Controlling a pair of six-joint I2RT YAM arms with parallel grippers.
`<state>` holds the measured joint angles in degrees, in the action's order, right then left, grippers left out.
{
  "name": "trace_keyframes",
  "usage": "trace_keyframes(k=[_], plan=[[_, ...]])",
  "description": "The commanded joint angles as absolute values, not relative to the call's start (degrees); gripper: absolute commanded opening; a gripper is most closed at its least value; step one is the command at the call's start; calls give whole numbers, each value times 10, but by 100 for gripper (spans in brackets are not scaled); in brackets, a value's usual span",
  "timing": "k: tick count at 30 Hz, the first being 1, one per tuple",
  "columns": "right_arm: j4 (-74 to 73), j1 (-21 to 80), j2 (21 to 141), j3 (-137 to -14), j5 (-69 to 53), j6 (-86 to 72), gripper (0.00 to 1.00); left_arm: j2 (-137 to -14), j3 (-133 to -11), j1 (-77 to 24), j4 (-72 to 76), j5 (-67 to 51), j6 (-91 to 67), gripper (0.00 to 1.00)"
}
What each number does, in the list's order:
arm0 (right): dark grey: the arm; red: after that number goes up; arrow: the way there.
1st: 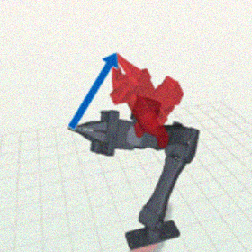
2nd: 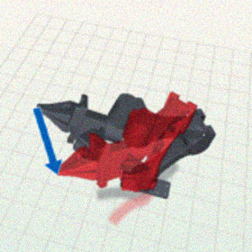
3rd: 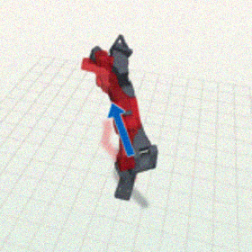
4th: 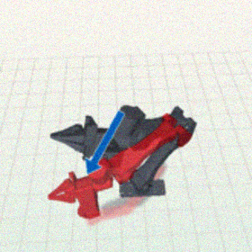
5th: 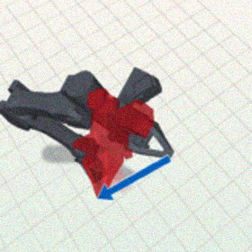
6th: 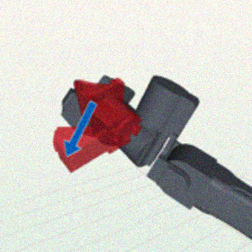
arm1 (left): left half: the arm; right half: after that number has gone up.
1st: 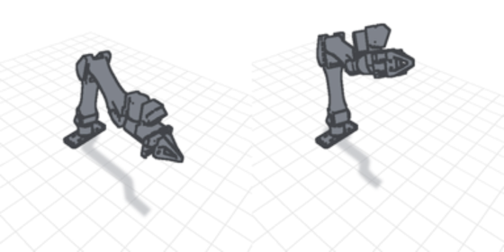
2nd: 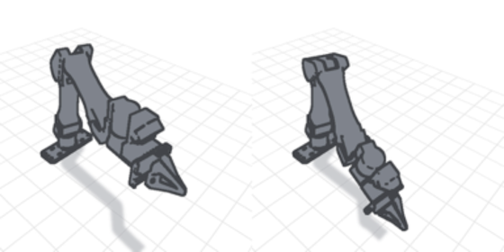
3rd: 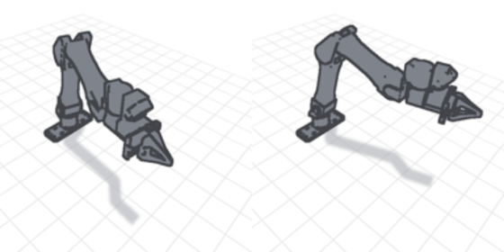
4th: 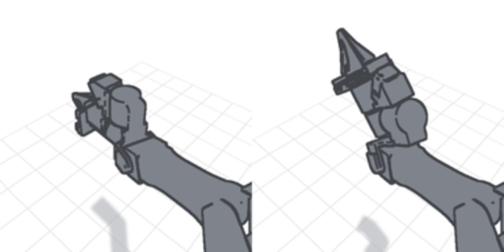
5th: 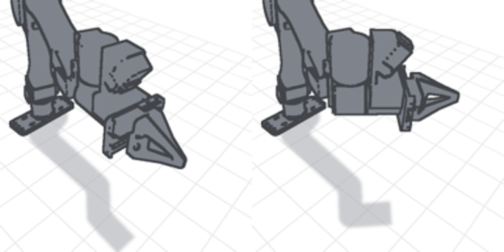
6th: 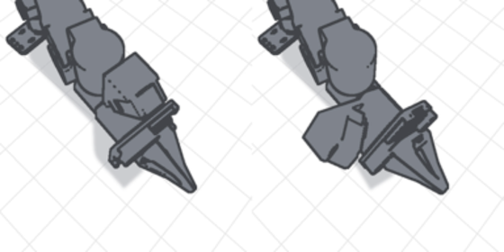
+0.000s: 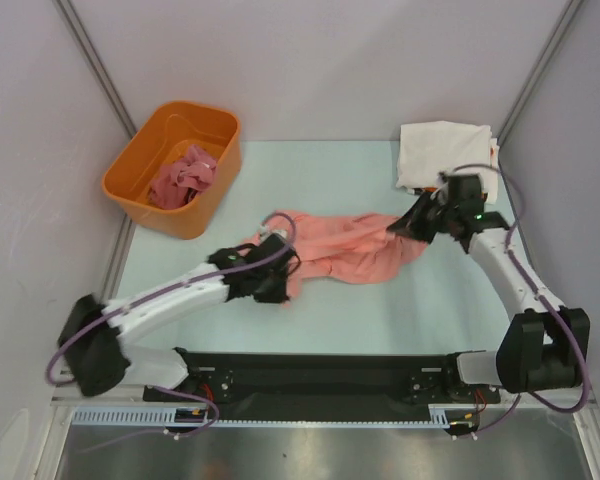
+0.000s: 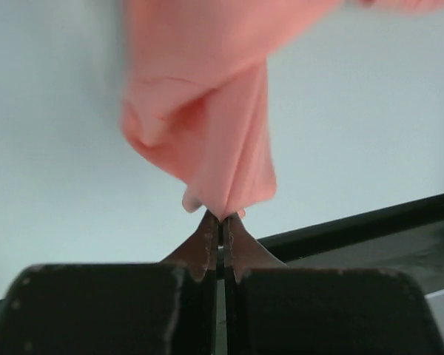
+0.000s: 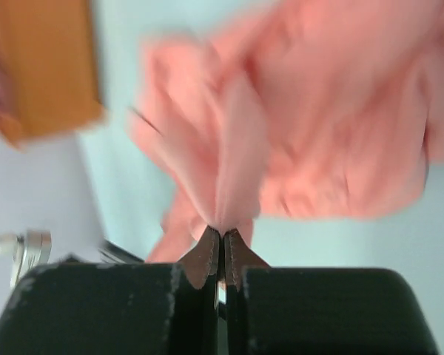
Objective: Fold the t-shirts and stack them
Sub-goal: Flatten the tshirt out
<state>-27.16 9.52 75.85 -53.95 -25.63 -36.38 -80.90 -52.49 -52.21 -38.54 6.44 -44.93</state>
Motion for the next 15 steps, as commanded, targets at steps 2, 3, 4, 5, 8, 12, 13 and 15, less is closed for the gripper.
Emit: trace_keyframes(k=[2,3,4,5,8,12,13,15], plan=[[-335,-30,726,-730,-374,-379,0,-627,-644,-435,-561,148,-374,0],[-345,-51,727,-751,-391,-383,0,-594,-663,-417,-591,147,-359,0],[-354,-89,729,-770,-400,-386,0,-584,-683,-400,-607,151,-330,0],[-369,-108,728,-788,-408,-389,0,-576,-722,-370,-624,156,-316,0],[-393,-180,722,-833,-446,-395,0,-561,-795,-332,-677,180,-267,0],[-421,-210,704,-872,-424,-398,0,-557,-872,-303,-704,207,-231,0],[-418,-218,699,-873,-425,-410,0,-558,-888,-298,-708,214,-222,0],[-425,-236,687,-882,-412,-410,0,-555,-925,-288,-718,220,-215,0]])
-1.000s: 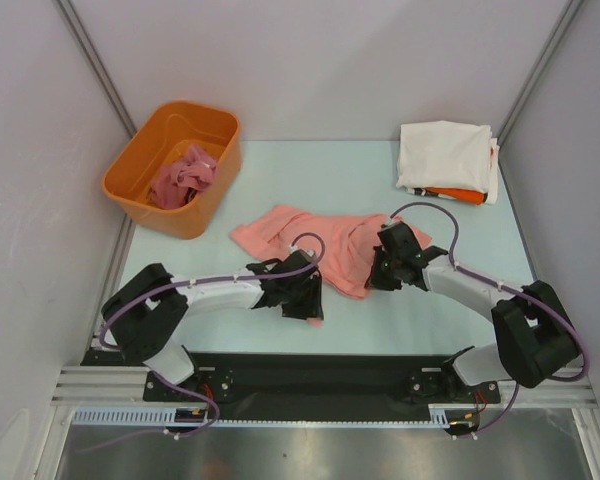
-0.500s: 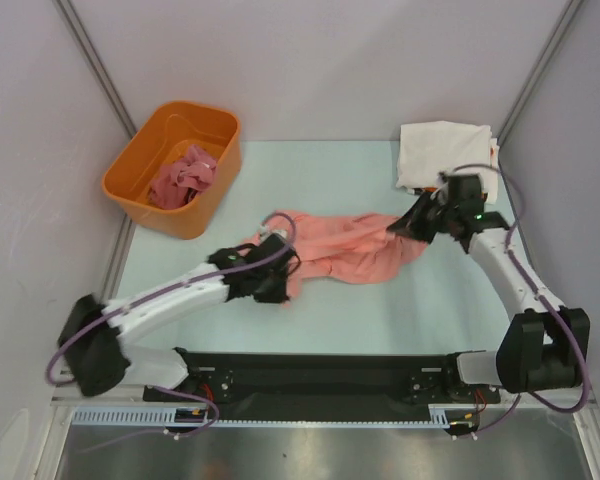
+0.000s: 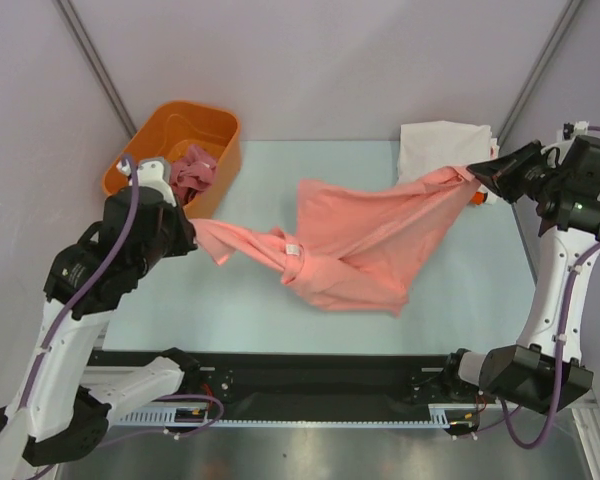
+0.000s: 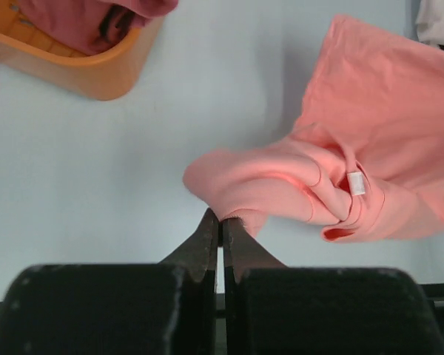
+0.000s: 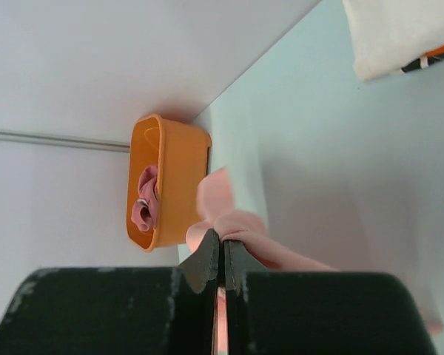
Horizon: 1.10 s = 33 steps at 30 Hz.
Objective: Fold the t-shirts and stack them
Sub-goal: Flatten the tshirt out
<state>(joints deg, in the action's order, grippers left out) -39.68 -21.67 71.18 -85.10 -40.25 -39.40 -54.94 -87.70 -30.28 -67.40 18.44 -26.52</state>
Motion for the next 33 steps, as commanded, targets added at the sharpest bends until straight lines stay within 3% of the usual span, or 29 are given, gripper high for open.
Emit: trace_keyframes(k=[1,5,9,18,22,28,31,33], plan=[[-434,-241,686,-899,-403,-405,0,-552,-934,-286,-718,225,-212,0],[-469,-241,680,-930,-346,-391,0,-535,-934,-283,-713,211,-211,0],[-468,-178,706,-953,-313,-388,0,-519,-868,-283,-691,188,-221,0],[-500,-66,852,-1101,-239,-353,0,-469,-766,-283,-673,191,-225,0],[-453,-62,829,-1065,-251,-359,0,-451,-751,-283,-665,203,-214,0],[-380,-72,802,-1057,-351,-394,0,-513,-841,-283,-642,214,-201,0],[-418,-82,756,-1055,-308,-377,0,-539,-924,-283,-635,220,-200,0],[-437,-101,708,-954,-288,-373,0,-534,-921,-283,-626,218,-206,0]])
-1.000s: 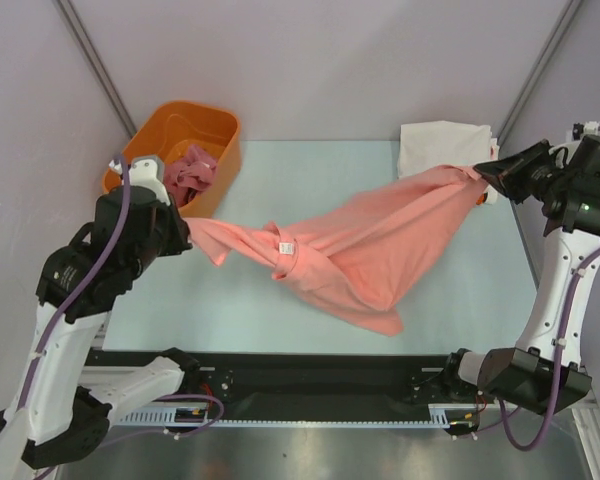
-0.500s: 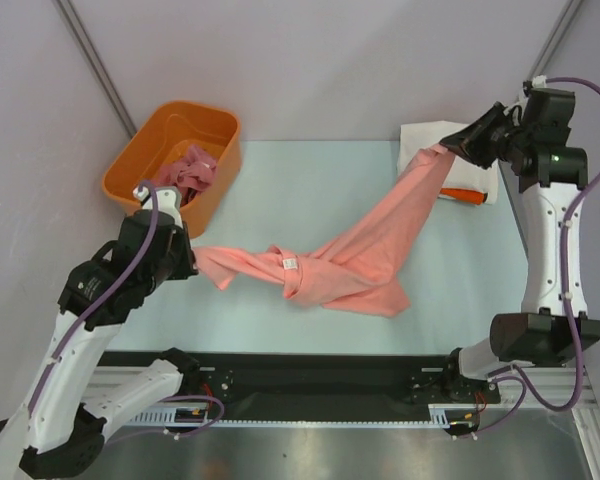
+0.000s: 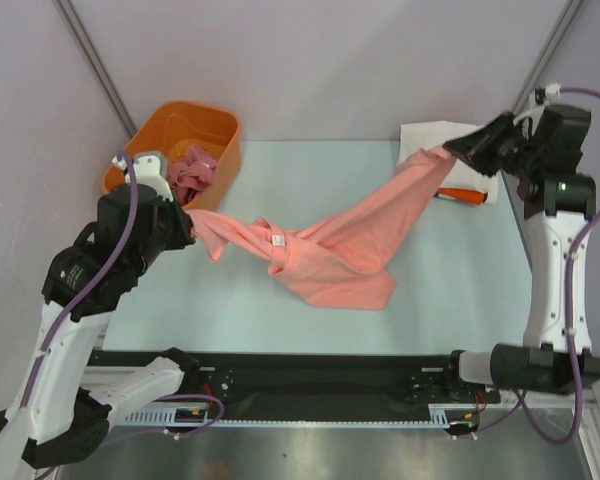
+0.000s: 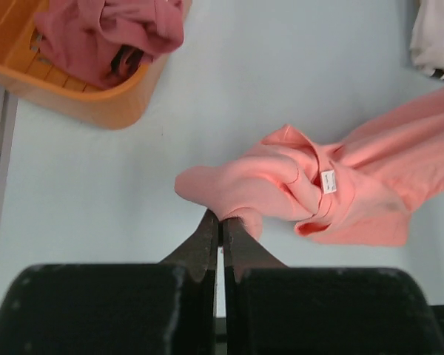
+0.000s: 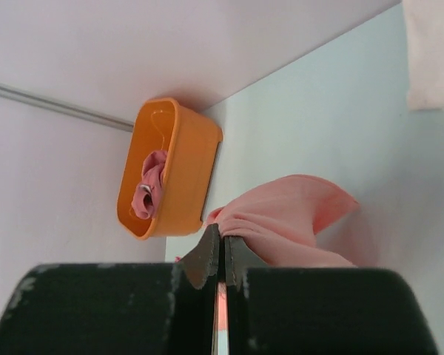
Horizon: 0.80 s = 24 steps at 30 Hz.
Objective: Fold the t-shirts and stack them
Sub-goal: Flatten the tshirt out
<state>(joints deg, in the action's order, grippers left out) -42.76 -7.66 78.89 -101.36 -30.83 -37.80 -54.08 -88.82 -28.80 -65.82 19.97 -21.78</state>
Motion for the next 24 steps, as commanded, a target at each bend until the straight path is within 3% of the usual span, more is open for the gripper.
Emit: trace_keyframes(k=[1,2,3,6,9,10,11,16,18,24], plan=[[-440,-106,677,-887,-274,-384,0,-525,-908,-283,-621,214,-209,0],[-432,-109,602,-817,-252,-395,0,-514,-862,-283,-612,207,-214,0],[-418,-117,565,-664,-250,-421,0,-490,-833,-283,-607,204,-227,0],[-409,-130,426,-433,-250,-453,0,-443,-705,-283,-601,172,-254,0],[-422,-141,336,-340,-265,-478,59,-390,-612,-283,-610,132,-279,0],[-442,-138,326,-325,-252,-479,87,-373,-581,-283,-616,121,-279,0],[-445,-135,323,-326,-244,-476,96,-367,-570,-283,-621,116,-280,1],[-381,-108,370,-370,-215,-466,100,-358,-544,-283,-636,92,-284,0],[-355,-52,415,-413,-195,-446,100,-364,-543,-283,-640,97,-287,0],[-332,122,693,-601,-58,-333,99,-369,-546,-283,-641,105,-291,0]])
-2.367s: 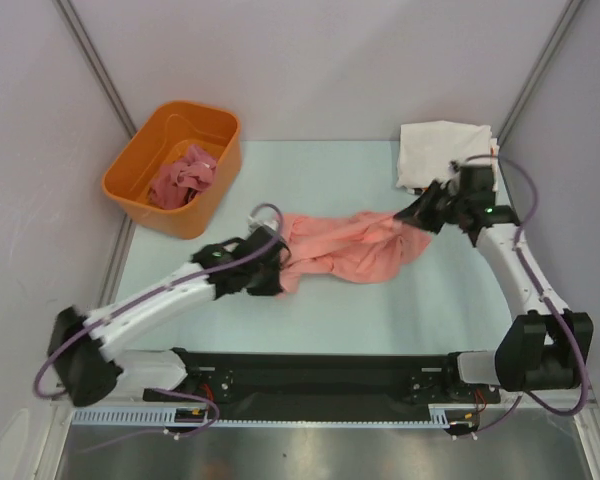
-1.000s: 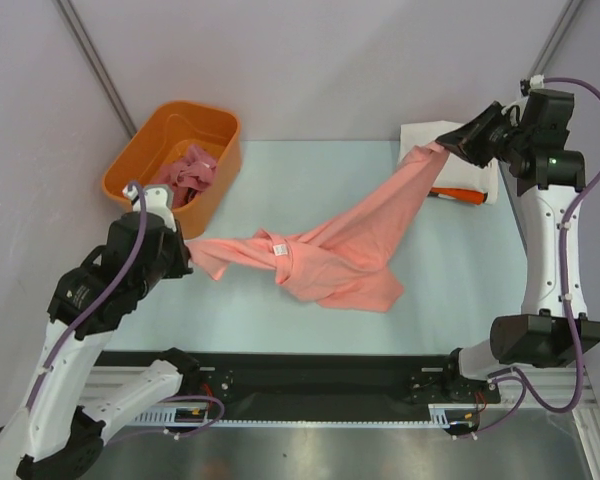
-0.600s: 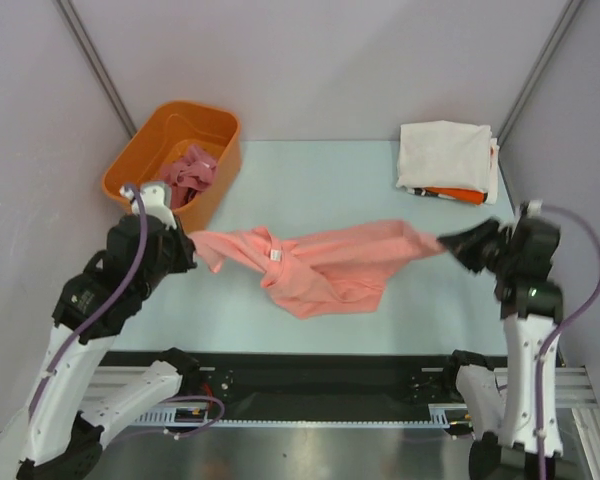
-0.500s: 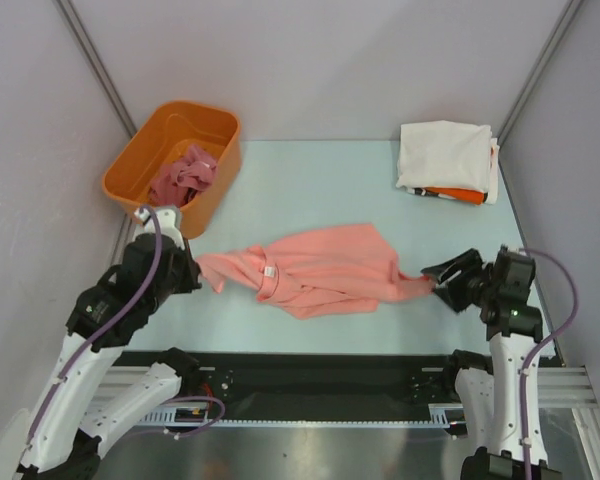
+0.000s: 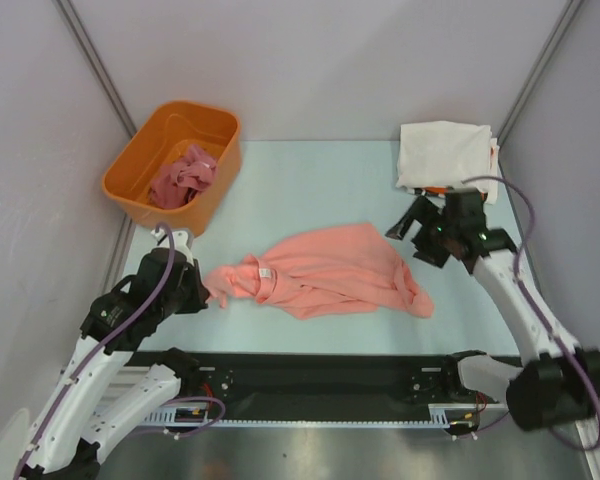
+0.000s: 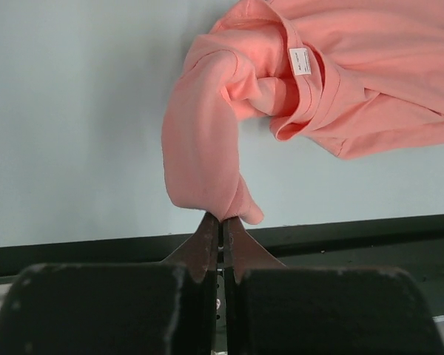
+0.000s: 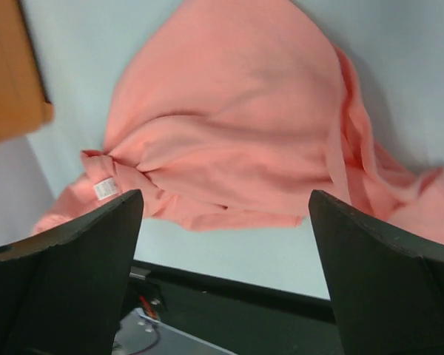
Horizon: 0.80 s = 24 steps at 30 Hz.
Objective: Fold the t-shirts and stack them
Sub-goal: Flatten the tshirt out
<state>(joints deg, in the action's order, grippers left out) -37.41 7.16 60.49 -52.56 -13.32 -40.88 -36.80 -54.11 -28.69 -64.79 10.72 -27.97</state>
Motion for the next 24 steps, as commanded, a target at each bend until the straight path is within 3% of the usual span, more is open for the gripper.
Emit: trace_keyframes(k=[1,5,6,13,19,24], plan=[[-333,129,727,-624,-48,-319,98,-367,-546,-283,-642,106,-291,0],[-352,146,924,-751,-33,-266,88,-351,-543,-283,-644,108,-293,0],[-363,149,957,-800,-26,-258,81,-347,-542,-283,-644,110,-294,0],[-450,167,1183,-1016,-1,-203,59,-345,-538,-283,-643,117,-298,0],[-458,185,1268,-1056,-4,-185,56,-344,-536,-283,-639,121,-299,0],[-436,209,1272,-1018,-15,-182,59,-343,-534,-283,-637,121,-300,0]])
